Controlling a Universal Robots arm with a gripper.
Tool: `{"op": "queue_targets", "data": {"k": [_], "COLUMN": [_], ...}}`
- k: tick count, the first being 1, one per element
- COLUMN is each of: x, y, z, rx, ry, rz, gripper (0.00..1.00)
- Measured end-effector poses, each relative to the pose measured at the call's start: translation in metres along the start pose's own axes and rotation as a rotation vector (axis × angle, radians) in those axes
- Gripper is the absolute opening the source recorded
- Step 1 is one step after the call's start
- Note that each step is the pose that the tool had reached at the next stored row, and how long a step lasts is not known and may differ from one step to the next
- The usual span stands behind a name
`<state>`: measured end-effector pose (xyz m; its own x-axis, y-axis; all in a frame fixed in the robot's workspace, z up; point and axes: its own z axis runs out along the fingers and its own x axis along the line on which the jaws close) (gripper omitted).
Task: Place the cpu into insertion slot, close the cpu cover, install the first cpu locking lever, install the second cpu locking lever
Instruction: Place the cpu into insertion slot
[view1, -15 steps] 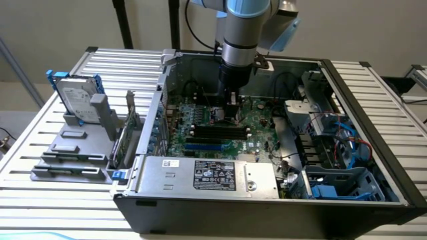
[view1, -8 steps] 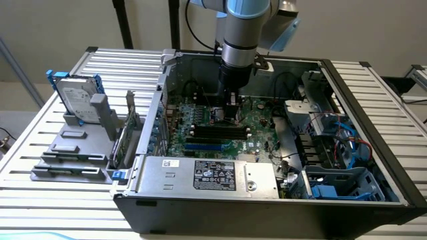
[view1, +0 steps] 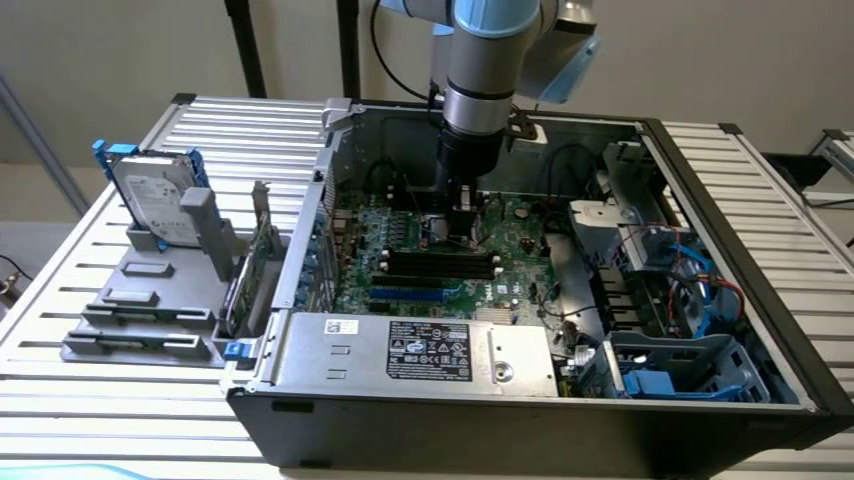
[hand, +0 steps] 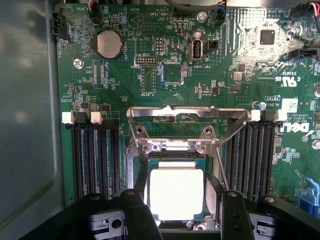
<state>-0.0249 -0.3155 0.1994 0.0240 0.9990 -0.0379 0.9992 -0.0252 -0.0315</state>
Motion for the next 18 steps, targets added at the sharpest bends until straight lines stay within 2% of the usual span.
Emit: {"op": "queue_targets", "data": {"k": [18], "x": [0.0013], "y": [-0.0001], "z": [0.0021], "rx": [0.0005], "ry": [0.0066], "rz": [0.002], "gripper": [0.54]}}
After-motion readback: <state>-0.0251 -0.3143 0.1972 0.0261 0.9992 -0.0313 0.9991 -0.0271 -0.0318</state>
